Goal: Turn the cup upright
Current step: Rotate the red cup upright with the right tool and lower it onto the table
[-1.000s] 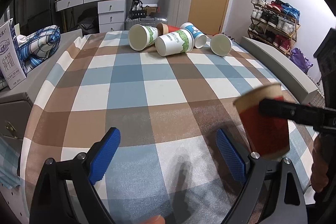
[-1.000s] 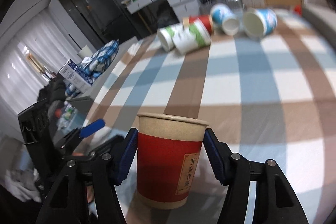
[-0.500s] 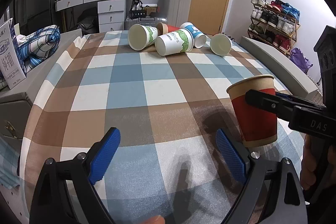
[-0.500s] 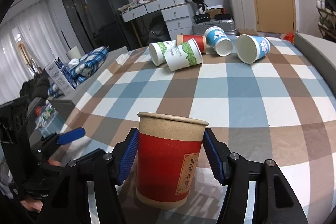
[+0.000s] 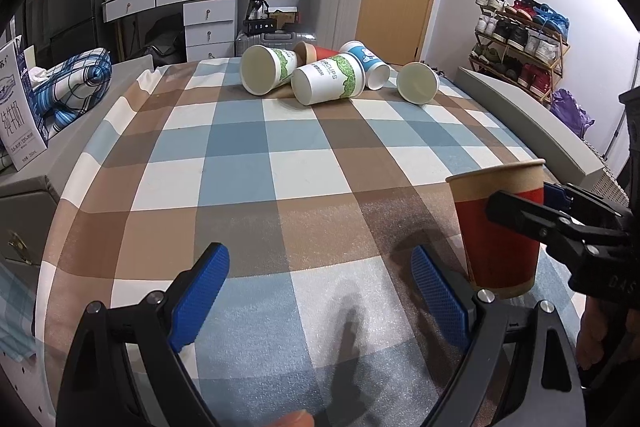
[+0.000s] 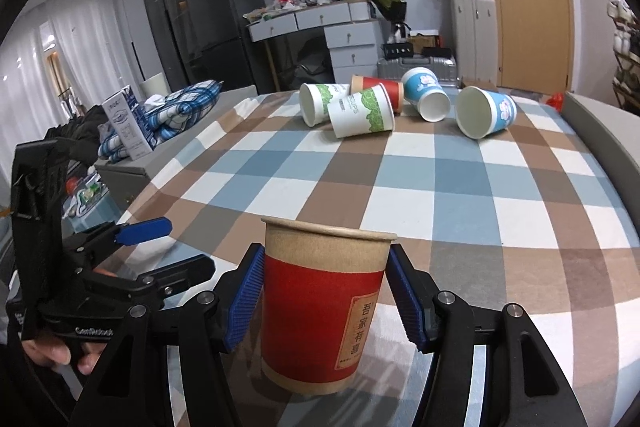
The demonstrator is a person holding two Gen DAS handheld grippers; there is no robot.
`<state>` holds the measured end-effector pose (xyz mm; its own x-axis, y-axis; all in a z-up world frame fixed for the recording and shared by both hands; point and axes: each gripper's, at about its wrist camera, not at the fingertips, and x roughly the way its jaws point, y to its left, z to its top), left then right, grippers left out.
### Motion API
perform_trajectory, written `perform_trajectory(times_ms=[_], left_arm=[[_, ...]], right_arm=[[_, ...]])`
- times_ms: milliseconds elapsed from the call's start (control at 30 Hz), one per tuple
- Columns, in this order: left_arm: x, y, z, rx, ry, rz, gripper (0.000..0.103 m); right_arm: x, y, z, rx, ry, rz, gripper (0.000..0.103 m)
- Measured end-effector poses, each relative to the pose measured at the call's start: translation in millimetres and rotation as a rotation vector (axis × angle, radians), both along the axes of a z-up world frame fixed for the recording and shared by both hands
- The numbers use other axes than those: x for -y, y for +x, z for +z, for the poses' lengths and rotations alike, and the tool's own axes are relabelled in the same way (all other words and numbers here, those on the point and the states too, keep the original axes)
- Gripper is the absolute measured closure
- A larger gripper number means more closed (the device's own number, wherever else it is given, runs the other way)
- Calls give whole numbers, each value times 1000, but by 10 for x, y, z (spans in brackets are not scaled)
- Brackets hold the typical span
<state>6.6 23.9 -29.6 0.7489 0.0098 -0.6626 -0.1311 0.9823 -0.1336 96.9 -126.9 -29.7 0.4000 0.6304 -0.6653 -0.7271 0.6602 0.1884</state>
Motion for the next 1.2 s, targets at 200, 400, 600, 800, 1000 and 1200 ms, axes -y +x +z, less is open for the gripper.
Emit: perform_trajectory(times_ms=[200,400,600,800,1000,1200], left_arm=[[5,-3,3,-2,2,0,13],[-2,-2,-4,-3,-1,1,13],[-25,-3,0,-2,-5,6,13],[-41,-4,12,0,-7,10,13],[-48,1,6,0,-2,14,13],[-50,-1,9,-2,-7,11,13]], right_arm=[[102,-139,52,16,4,23,42],[196,-255,106,16,-34,88,42],[190,-313,117,52,-79,123,43],[9,-90,81,106,-57,-11,43],[-268,28,44,171,-74,-57,43],[-310,30,-5,192,-130,-48,43]])
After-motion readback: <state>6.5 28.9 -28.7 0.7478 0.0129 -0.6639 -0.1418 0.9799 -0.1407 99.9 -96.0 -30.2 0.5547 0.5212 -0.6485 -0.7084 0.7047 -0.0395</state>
